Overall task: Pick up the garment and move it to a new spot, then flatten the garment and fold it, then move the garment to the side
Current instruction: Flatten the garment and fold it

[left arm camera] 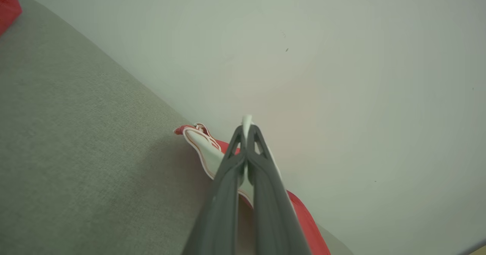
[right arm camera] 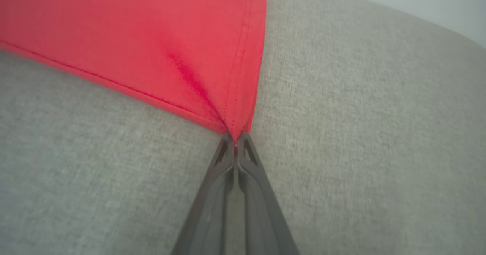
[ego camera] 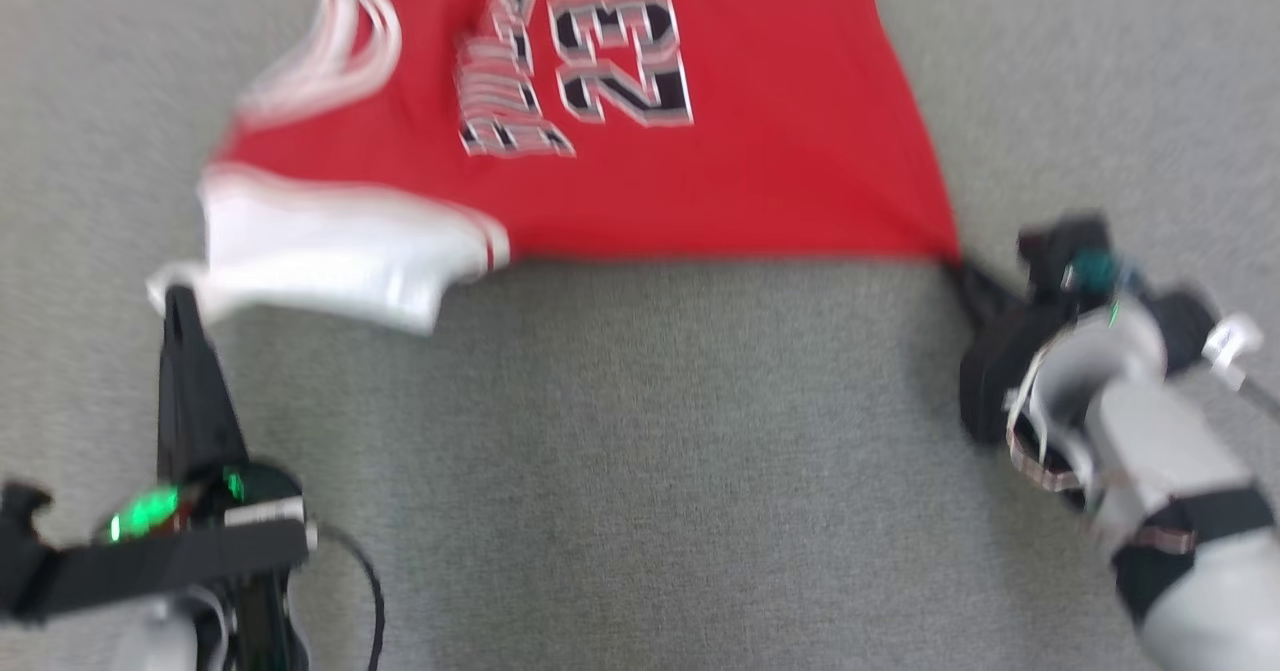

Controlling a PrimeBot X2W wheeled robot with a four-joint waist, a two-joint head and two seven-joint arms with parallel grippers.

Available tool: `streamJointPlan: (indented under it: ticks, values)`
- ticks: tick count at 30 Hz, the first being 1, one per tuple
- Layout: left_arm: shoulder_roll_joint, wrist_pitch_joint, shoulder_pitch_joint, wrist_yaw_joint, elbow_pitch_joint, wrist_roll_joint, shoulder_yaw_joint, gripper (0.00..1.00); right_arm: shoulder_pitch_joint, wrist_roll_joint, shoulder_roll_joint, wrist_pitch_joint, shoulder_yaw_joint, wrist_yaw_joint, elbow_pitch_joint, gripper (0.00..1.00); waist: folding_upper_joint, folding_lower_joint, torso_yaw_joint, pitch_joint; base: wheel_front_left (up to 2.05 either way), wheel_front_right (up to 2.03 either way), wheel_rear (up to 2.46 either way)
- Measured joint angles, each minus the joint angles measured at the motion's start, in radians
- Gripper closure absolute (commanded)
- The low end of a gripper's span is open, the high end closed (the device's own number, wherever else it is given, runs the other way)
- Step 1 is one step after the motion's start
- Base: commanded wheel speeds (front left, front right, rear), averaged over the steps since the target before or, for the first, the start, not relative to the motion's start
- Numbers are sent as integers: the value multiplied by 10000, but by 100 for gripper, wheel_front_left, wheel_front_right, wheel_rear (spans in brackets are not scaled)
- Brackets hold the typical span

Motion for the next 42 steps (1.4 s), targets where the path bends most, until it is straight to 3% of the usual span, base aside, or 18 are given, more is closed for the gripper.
streamJointPlan:
  ticks: [4, 11, 16, 20, 27, 42]
  values:
    - [-84, 0, 873, 0, 117, -8, 178, 100, 1365, 286, -15, 941, -159, 0, -957, 100, 0, 0, 48, -768, 0, 0, 0]
    - [-153, 0, 2539, 0, 146, 48, -104, 100, 3746, 316, 6, 2328, -1475, 0, -2961, 100, 0, -1, 113, -2031, 0, 0, 0]
    - [278, 0, 3545, 0, 395, 259, -899, 100, 5408, 29, 353, 3037, -2451, 0, -4268, 100, -1, 0, 138, -2718, 0, 0, 0]
    - [520, 0, 4056, 0, 736, 182, -986, 100, 6450, -171, 658, 3436, -2909, 0, -4963, 100, -1, 0, 156, -3077, 0, 0, 0]
    - [1246, 0, 4867, 0, 1327, -102, -1638, 100, 7327, -426, 920, 3747, -3149, 0, -5574, 100, -1, 2, 118, -3292, 0, 0, 0]
    - [2366, 0, 6188, 0, 1290, -1407, -3143, 100, 8010, -752, 740, 3950, -3578, 0, -6006, 100, 0, 3, 80, -3360, 0, 0, 0]
